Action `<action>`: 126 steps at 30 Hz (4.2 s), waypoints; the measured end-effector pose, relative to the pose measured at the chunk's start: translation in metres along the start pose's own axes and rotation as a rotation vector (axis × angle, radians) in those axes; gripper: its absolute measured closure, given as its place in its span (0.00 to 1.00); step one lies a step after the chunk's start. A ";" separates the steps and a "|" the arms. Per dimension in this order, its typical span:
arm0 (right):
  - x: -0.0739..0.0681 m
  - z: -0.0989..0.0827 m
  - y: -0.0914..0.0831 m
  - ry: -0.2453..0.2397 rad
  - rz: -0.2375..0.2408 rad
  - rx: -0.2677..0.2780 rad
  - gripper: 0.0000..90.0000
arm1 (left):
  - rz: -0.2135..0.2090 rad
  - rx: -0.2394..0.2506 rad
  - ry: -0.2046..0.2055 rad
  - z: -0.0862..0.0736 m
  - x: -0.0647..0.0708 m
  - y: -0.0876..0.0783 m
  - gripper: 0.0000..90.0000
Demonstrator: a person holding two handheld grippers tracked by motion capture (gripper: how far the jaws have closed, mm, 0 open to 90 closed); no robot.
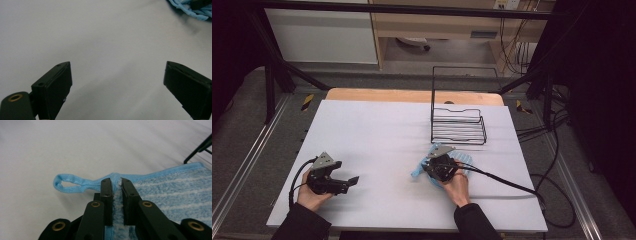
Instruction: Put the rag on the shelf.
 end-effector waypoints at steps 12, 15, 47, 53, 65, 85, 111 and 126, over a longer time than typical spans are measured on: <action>-0.025 -0.002 -0.012 -0.059 0.184 0.014 0.91 | 0.001 -0.002 0.001 0.000 0.000 0.000 0.09; -0.035 -0.001 -0.017 -0.074 0.230 0.020 0.91 | 0.001 -0.001 0.001 0.000 0.000 0.000 0.09; 0.069 -0.052 -0.065 0.249 -0.102 0.049 0.63 | 0.001 -0.013 0.008 0.000 0.002 0.001 0.09; 0.069 -0.054 -0.054 0.284 -0.099 0.014 0.88 | 0.001 -0.011 0.005 0.000 0.002 0.001 0.09; 0.091 -0.041 -0.039 0.290 -0.154 0.022 0.96 | -0.001 -0.019 0.009 0.000 0.001 0.002 0.10; 0.075 -0.066 -0.079 0.266 -0.073 0.070 0.40 | -0.036 -0.017 0.001 0.022 0.034 0.016 0.13; 0.056 -0.089 -0.075 0.354 -0.056 -0.019 0.61 | -0.171 -0.203 0.068 0.062 0.136 0.136 0.51; 0.050 -0.091 -0.066 0.403 -0.015 -0.073 0.77 | -0.176 -0.226 -0.002 0.052 0.139 0.145 0.63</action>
Point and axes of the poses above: each handheld gripper's, and its own axes: y roughly forward along the jaws, z roughly out of its top, x roughly to its right, the point moved 6 cm from there along y, roughly forward along the jaws, and after that the axes turned 11 degrees about -z, right-handed, at the moved point
